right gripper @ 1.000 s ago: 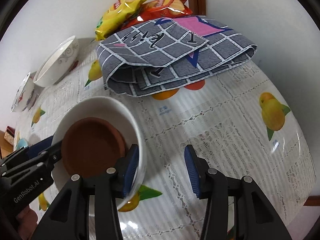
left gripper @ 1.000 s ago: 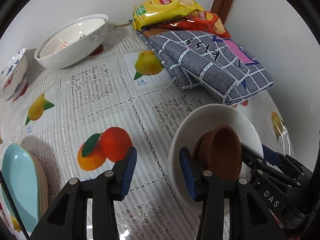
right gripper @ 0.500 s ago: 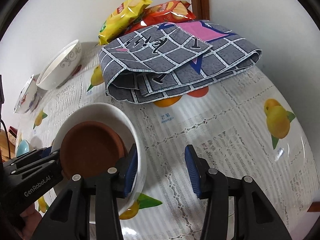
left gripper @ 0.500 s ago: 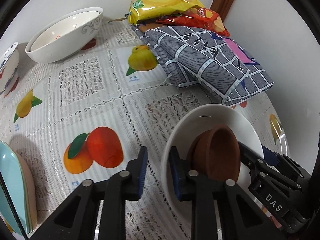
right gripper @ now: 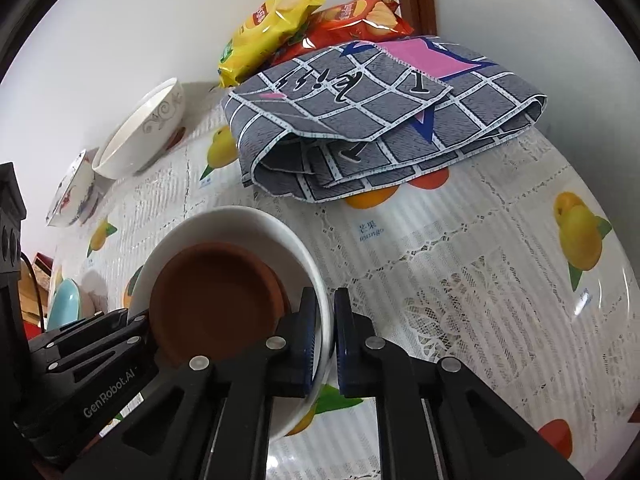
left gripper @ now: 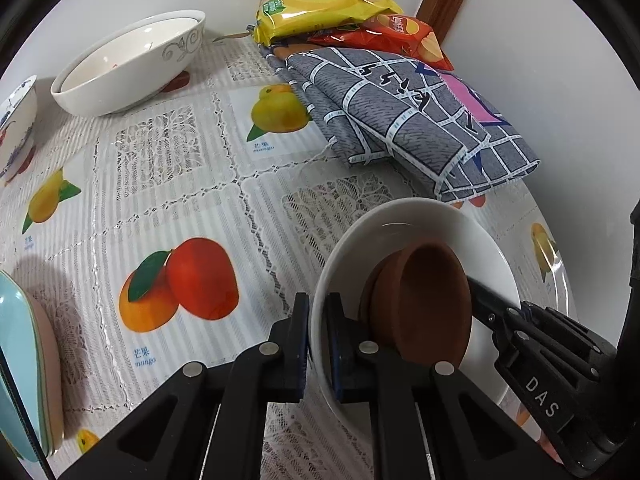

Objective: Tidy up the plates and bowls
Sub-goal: 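Grasp the white bowl rim with the left tool while the right tool grasps the opposite rim, then lift the white bowl with both tools and carry it toward the plate stack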

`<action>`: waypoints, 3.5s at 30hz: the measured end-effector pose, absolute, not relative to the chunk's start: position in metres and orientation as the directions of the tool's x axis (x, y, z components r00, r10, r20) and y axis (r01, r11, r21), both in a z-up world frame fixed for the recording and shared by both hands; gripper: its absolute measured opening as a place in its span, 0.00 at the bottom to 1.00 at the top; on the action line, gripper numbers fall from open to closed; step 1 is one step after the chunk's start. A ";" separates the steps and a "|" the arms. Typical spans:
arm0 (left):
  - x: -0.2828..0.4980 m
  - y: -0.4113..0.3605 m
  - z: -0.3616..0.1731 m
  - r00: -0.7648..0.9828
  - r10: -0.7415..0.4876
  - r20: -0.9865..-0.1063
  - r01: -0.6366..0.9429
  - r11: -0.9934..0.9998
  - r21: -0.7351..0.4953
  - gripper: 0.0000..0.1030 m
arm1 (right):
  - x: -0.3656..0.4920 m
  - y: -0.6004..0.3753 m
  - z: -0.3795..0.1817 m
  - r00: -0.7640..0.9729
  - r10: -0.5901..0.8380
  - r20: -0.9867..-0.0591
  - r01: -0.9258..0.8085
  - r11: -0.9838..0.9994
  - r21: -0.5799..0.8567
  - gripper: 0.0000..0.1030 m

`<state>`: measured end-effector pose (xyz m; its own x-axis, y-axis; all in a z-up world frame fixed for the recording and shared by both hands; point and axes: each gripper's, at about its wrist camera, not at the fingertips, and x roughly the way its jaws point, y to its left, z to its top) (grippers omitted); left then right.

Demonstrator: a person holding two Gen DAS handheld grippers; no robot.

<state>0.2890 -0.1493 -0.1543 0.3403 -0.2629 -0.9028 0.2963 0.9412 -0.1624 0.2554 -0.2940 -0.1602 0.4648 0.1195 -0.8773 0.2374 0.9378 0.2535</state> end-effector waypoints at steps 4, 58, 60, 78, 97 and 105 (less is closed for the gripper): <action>0.286 -0.148 -0.154 0.340 -0.261 -0.904 0.297 0.941 -0.160 0.09 | 0.254 -0.291 -0.160 0.455 0.109 -0.884 0.241 0.940 0.240 0.08; 0.256 -0.107 -0.103 0.394 -0.281 -0.875 0.250 0.949 -0.193 0.08 | 0.225 -0.269 -0.120 0.506 0.173 -0.845 0.260 0.903 0.341 0.09; 0.256 -0.105 -0.099 0.398 -0.281 -0.873 0.246 0.950 -0.194 0.08 | 0.225 -0.266 -0.116 0.511 0.175 -0.842 0.254 0.905 0.342 0.09; 0.257 -0.088 -0.077 0.422 -0.282 -0.861 0.226 0.953 -0.202 0.08 | 0.230 -0.248 -0.088 0.535 0.176 -0.827 0.221 0.915 0.338 0.09; 0.255 -0.058 -0.074 0.435 -0.264 -0.861 0.189 0.961 -0.200 0.08 | 0.237 -0.222 -0.085 0.534 0.194 -0.823 0.183 0.924 0.336 0.09; 0.251 -0.052 -0.069 0.445 -0.253 -0.859 0.182 0.965 -0.191 0.08 | 0.235 -0.215 -0.082 0.535 0.206 -0.819 0.170 0.924 0.343 0.09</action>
<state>0.2513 -0.0522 -0.0689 0.4451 -0.2534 -0.8589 0.1816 0.9647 -0.1905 0.2349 -0.2152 -0.0825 0.5348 0.2063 -0.8194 0.1695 0.9238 0.3433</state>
